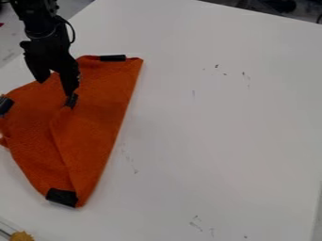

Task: Fold the cloth from left to right

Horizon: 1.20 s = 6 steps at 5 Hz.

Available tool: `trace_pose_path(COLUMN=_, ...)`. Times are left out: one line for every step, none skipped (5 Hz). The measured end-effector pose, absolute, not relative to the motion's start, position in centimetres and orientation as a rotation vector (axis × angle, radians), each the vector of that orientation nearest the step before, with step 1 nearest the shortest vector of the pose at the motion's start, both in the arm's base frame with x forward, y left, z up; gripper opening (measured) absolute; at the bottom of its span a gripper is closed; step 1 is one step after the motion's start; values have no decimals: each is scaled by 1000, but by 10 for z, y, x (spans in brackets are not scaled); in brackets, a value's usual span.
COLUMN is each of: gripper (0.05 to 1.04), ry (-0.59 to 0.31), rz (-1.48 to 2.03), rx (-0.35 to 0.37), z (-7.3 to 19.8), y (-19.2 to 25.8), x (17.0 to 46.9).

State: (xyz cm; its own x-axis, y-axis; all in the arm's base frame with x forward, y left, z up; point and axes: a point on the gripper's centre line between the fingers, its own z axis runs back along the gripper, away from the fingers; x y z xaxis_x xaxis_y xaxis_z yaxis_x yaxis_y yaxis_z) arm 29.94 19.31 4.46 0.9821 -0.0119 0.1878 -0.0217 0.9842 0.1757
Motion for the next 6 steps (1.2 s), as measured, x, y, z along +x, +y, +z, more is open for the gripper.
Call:
trace_pose_path(gripper=1001, ry=-164, rz=3, rx=161, z=35, y=192, x=297)
trace_pose_path(gripper=1001, ry=-172, rz=51, rx=180, z=45, y=217, x=291)
trace_pose_path(gripper=1001, ry=-155, rz=97, rx=207, z=52, y=235, x=283)
trace_pose_path(gripper=1001, ry=-157, rz=129, rx=239, z=63, y=254, x=278)
trace_pose_path(gripper=1001, ry=-118, rz=171, rx=228, z=53, y=276, x=262)
trace_pose_path(gripper=1001, ry=-113, rz=225, rx=210, z=44, y=289, x=247)
